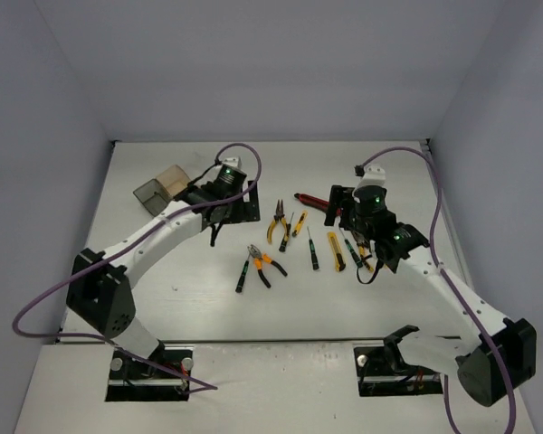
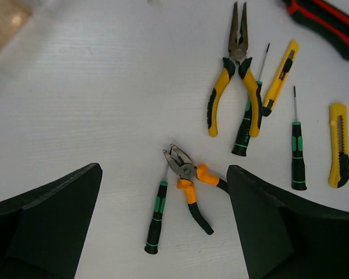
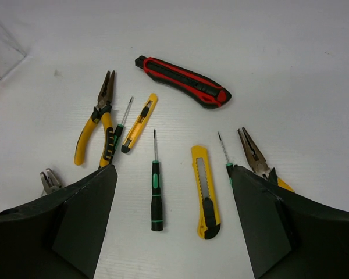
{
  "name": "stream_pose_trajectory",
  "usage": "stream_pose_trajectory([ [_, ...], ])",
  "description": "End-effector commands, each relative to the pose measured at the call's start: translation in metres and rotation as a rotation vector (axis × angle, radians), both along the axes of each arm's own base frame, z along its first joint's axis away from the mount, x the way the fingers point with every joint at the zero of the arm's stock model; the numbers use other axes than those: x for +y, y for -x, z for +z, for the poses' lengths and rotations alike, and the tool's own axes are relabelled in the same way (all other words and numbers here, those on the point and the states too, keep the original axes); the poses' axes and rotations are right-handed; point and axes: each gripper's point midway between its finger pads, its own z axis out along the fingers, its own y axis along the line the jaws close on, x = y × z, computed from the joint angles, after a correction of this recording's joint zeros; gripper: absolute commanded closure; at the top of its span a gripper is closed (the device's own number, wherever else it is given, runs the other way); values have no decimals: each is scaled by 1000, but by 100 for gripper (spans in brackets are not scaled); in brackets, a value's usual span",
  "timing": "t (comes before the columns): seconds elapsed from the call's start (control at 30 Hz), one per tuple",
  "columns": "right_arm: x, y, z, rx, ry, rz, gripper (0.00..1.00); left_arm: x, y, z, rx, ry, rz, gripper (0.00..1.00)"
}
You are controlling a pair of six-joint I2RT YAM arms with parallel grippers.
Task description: Sort the tools into containers
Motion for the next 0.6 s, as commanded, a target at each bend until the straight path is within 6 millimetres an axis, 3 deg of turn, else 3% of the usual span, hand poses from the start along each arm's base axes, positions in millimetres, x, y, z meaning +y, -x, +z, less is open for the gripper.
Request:
stream_pose_trajectory([
  [0.0, -3, 15, 2, -23, -60, -2, 23, -32, 7, -29, 64, 56, 146, 13],
  [0.13, -7, 23, -5, -18, -59, 0, 22, -43, 18, -67, 150, 65, 234, 13],
  [0.33, -8, 31, -16, 1, -59, 14, 21, -61, 31, -91, 189, 88, 302, 13],
  [0.57, -9, 39, -16, -12, -66, 33, 20, -71, 42, -117, 244, 82, 340, 13],
])
